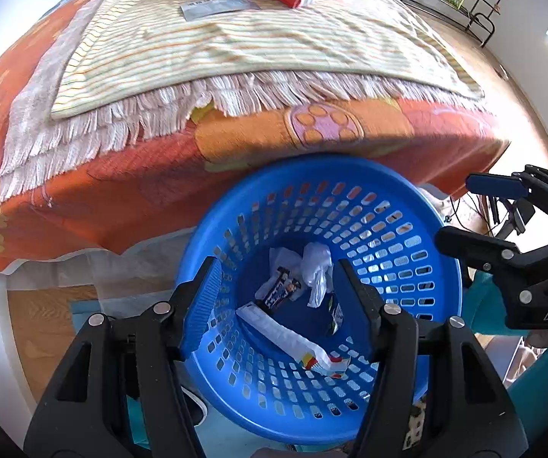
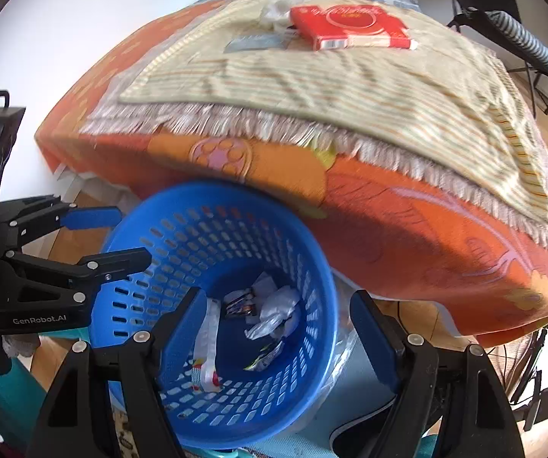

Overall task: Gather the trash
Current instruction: 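Move both tools back over the bed toward the red box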

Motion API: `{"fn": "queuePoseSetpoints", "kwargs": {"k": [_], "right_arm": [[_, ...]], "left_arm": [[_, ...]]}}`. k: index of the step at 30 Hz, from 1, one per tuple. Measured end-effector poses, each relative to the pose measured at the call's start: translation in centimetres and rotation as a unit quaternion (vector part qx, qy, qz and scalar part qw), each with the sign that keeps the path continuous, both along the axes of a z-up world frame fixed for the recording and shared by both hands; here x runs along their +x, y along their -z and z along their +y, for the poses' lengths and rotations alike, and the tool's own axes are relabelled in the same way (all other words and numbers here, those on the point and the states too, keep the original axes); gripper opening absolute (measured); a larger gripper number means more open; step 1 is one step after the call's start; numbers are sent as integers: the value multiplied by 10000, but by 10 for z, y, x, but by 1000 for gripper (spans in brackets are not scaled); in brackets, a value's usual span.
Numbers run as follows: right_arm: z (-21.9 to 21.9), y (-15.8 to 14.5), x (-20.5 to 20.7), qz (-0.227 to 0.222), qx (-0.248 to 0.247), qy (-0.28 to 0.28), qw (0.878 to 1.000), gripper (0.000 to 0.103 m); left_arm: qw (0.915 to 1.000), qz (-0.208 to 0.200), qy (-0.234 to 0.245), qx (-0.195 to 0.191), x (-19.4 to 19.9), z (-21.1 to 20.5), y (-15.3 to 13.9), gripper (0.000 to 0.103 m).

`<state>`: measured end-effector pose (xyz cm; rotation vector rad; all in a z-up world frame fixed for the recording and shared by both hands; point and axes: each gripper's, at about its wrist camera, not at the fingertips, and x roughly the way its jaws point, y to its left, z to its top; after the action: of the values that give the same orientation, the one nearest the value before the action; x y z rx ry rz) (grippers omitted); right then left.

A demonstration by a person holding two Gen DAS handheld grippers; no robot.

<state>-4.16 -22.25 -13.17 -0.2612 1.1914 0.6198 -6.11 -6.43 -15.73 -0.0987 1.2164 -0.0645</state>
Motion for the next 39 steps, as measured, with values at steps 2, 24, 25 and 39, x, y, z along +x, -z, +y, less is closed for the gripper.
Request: {"fn": "queuePoseSetpoints", "kwargs": {"k": [2, 24, 25, 39], "right_arm": [[-2, -5, 2, -86, 13, 70, 9999, 80], [6, -56, 45, -641, -37, 603, 9961, 92], [5, -59, 47, -670, 34, 629, 9958, 92], [25, -93, 115, -1153, 274, 656, 9908, 103]], "left_arm": [[10000, -37, -33, -14, 3, 3, -4, 63], [9980, -520, -321, 139, 61, 30, -55, 63], [9978, -545, -333, 152, 65, 32, -58, 63], [9958, -831, -319, 233, 126, 57, -77, 63]]}}
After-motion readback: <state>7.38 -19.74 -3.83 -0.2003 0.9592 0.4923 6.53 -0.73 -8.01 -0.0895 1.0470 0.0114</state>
